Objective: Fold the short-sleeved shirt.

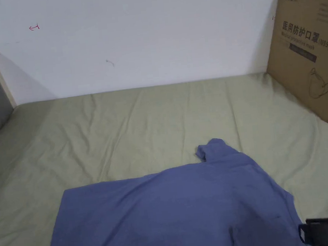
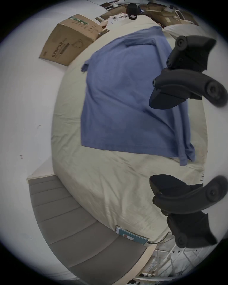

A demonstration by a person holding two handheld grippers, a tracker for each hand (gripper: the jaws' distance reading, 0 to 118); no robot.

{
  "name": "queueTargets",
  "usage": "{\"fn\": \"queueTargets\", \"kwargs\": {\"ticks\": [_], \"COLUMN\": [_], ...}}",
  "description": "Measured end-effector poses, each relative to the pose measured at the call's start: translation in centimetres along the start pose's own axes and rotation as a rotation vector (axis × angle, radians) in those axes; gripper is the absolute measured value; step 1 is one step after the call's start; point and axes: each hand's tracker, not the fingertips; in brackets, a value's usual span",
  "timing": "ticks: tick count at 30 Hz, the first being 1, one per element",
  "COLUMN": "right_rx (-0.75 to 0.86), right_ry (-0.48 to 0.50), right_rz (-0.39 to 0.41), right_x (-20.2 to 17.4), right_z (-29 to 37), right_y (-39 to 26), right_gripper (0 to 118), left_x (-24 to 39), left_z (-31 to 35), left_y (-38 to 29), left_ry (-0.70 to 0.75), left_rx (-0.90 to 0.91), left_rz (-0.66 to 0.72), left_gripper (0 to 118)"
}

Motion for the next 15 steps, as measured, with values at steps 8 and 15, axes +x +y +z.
{"fn": "queueTargets", "kwargs": {"ticks": [8, 15], "right_rx": [-0.040, -0.118], "right_ry": [0.165, 0.157], "right_rz": [-0.010, -0.004], "right_x": [-4.2, -5.2], "right_z": [-3.3, -9.0], "right_y": [3.0, 4.5], "right_gripper": [1, 1], "left_x": [2.2, 0.6], "left_z": [-3.6, -11.9], "left_y": [3.1, 10.5], "left_ry": [-0.066, -0.109], "left_rx": [-0.019, -0.063], "left_rz": [0.073, 0.069], "left_gripper": [0, 47]}}
